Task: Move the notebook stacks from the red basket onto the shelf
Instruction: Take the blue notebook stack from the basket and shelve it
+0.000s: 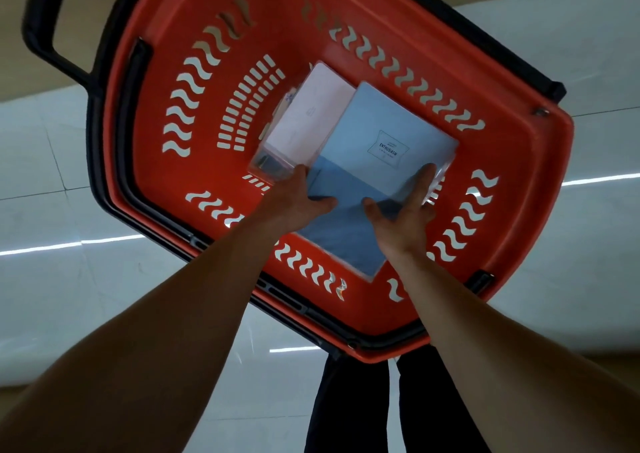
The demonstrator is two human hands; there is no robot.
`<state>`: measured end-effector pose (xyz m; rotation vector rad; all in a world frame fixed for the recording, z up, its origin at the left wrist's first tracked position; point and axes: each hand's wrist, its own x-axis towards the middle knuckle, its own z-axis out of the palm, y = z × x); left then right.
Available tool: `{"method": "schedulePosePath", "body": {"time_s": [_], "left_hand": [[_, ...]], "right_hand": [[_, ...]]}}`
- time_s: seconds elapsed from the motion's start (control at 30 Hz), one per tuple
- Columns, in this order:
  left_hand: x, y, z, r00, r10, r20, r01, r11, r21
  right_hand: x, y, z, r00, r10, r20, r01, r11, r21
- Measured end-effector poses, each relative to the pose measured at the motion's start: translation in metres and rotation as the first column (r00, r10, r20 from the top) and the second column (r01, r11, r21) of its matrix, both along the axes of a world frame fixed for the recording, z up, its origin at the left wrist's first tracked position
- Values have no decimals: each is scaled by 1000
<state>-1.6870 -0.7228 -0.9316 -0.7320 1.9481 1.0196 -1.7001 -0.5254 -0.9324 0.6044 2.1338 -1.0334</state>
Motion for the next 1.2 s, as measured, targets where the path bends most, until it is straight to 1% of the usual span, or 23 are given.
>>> {"method": "schedulePosePath", "body": {"time_s": [0.07, 0.17, 0.2, 0.3, 0.37, 0.47, 0.53, 0.6, 0.67, 0.8, 0.9, 1.0, 1.2], "left_hand": [[-1, -7, 5, 1000, 23, -15, -24, 999, -49], [-4, -20, 15, 998, 43, -36, -50, 976, -211], [-4, -24, 16, 997, 71, -32, -77, 970, -232], [-4, -26, 17, 990, 140, -3, -138, 968, -211], [-5, -22, 11, 985, 171, 5, -167, 971, -171], [-6, -17, 1, 973, 230, 16, -227, 968, -104], [-8, -13, -2, 962, 273, 8, -272, 959, -79], [-8, -10, -3, 956, 291, -21, -292, 952, -90], [-6, -8, -4, 958, 282, -50, -286, 954, -93], [-5, -9, -5, 959, 282, -35, -284, 956, -66], [-7, -11, 0, 980, 196, -43, -200, 974, -109], [-5, -8, 8, 989, 115, -95, -127, 984, -128], [2, -2, 16, 978, 144, -148, -158, 983, -88]], "right_hand": [[2, -3, 2, 999, 38, -17, -39, 999, -26], [6, -18, 3, 996, 73, -52, -76, 995, -66], [5, -23, 2, 995, 77, -63, -81, 995, -66], [0, -27, -5, 995, 67, -79, -73, 995, -74], [-3, -22, -10, 993, 63, -95, -71, 994, -80], [-4, -13, -17, 995, 16, -97, -26, 994, -106], [-5, -10, -19, 994, 30, -106, -40, 995, -94], [-4, -10, -22, 993, 51, -108, -61, 995, -85], [-2, -12, -23, 993, 32, -115, -43, 994, -96], [0, -18, -26, 989, -19, -148, -2, 990, -139], [-1, -20, -25, 986, -50, -157, 22, 984, -175], [-2, -19, -23, 979, -103, -173, 64, 974, -215], [1, -14, -16, 990, 8, -140, -36, 979, -201]]}}
